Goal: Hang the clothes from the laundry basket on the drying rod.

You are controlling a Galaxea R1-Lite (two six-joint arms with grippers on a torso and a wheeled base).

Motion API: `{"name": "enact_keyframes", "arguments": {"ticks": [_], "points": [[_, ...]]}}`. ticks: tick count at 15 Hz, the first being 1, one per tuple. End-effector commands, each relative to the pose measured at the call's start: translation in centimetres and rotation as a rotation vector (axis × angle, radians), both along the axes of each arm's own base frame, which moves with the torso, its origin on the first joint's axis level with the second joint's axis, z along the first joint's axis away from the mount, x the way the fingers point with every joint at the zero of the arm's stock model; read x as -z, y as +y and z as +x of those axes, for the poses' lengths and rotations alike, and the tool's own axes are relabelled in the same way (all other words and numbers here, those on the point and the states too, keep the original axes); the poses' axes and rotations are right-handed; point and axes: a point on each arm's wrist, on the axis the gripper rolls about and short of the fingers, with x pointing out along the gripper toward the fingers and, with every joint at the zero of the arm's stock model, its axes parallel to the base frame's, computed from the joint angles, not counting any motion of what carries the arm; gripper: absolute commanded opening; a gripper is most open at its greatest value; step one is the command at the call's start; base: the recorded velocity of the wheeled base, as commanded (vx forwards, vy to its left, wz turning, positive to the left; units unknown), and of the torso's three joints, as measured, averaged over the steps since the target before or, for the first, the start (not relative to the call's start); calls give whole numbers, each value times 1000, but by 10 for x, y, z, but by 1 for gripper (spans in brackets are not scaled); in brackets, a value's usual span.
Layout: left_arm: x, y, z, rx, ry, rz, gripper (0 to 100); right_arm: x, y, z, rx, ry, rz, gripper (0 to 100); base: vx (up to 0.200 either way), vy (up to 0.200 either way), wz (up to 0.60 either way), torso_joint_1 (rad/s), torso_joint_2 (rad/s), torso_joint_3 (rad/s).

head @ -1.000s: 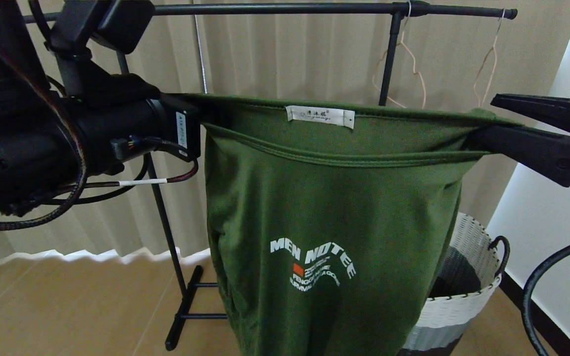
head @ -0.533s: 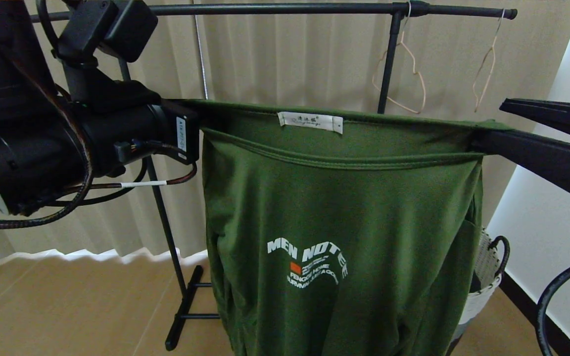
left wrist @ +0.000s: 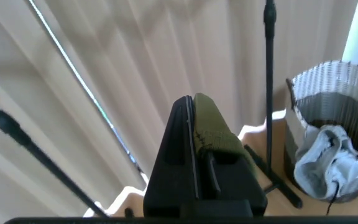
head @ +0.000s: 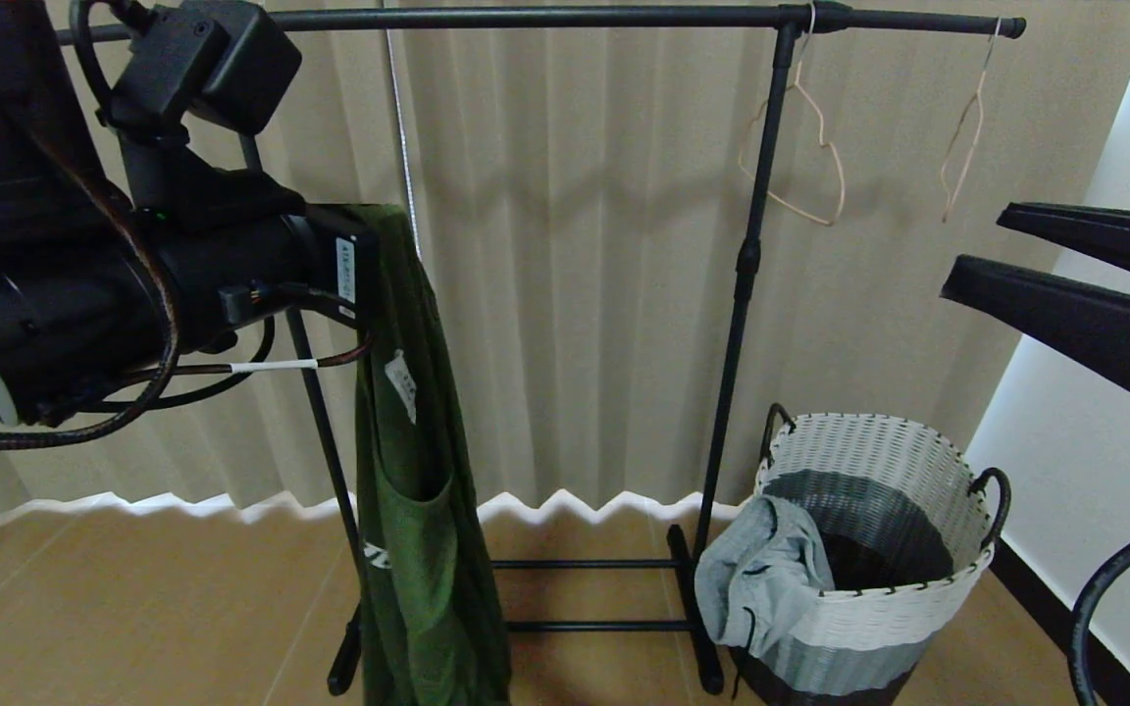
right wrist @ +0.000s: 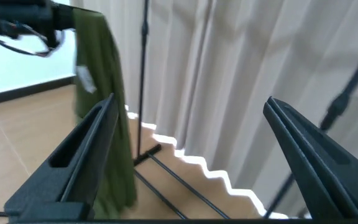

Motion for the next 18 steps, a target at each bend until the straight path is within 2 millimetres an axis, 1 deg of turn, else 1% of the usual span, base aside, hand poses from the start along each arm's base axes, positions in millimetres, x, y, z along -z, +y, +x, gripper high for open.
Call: {"name": "enact_keyframes", "arguments": {"ticks": [1,2,3,6,8,9,11,14,16,17,18], "points": [[3,4,-1,-10,17,8,0,4,-4,4,37,1,-27,100,0,0,0,0,0,0],[4,7,-4,-17,23,11,0,8,-9,7,69,-1,-51,100,0,0,0,0,0,0],[7,17,-14,-32,31,15,0,16,-21,12,151,-11,-109,100,0,0,0,0,0,0],[18,38,-35,-67,47,19,0,27,-43,18,326,26,-142,100,0,0,0,0,0,0],[25,51,-46,-93,55,12,0,39,-51,18,397,48,-185,100,0,0,0,0,0,0],[29,53,-51,-97,67,-4,0,45,-56,18,439,59,-210,100,0,0,0,0,0,0],[37,59,-62,-104,93,-37,0,52,-62,18,522,56,-264,100,0,0,0,0,0,0],[45,67,-75,-118,98,-44,0,52,-69,10,612,39,-287,100,0,0,0,0,0,0],[44,72,-85,-106,91,-91,0,52,-69,6,615,33,-285,100,0,0,0,0,0,0],[47,77,-90,-97,91,-99,0,53,-72,6,631,41,-280,100,0,0,0,0,0,0],[51,82,-94,-91,96,-101,0,58,-76,6,659,64,-276,100,0,0,0,0,0,0]]}}
